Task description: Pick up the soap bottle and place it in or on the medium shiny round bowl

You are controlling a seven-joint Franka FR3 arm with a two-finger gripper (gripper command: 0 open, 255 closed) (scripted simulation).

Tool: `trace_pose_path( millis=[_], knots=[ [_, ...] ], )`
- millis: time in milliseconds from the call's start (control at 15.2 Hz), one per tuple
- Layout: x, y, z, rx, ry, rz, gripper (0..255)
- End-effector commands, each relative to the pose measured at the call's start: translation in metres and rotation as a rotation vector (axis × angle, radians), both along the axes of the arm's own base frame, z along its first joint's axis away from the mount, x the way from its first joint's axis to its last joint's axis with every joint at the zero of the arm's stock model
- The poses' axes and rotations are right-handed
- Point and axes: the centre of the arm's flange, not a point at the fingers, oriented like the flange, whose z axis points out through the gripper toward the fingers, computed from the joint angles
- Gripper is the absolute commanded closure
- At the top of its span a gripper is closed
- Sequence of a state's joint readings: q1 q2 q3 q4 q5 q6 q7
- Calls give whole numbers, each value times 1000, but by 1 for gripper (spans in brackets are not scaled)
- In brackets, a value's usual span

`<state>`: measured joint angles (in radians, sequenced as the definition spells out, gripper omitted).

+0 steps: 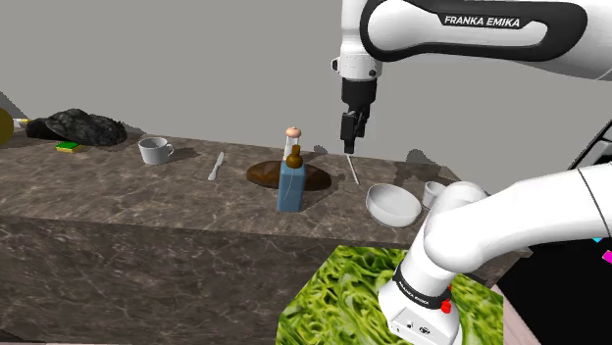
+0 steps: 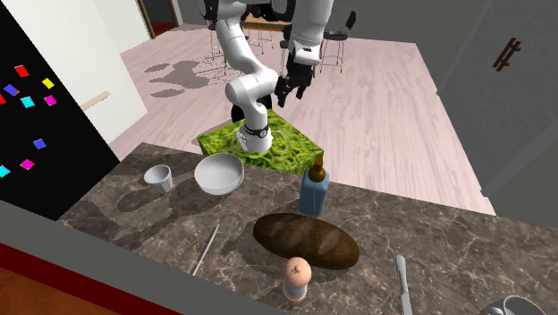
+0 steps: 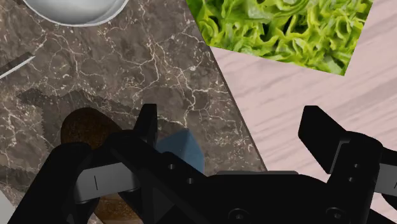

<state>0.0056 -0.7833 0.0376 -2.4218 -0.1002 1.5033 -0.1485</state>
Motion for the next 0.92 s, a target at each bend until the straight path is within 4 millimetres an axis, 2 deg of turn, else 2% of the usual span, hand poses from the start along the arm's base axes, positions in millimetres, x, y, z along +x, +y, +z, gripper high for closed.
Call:
trace_pose_path(
  millis=[0,858],
  knots=[
    [0,0,0,0,0,0,0],
    [145,-25,-65,28,-84,-43,0]
  ],
)
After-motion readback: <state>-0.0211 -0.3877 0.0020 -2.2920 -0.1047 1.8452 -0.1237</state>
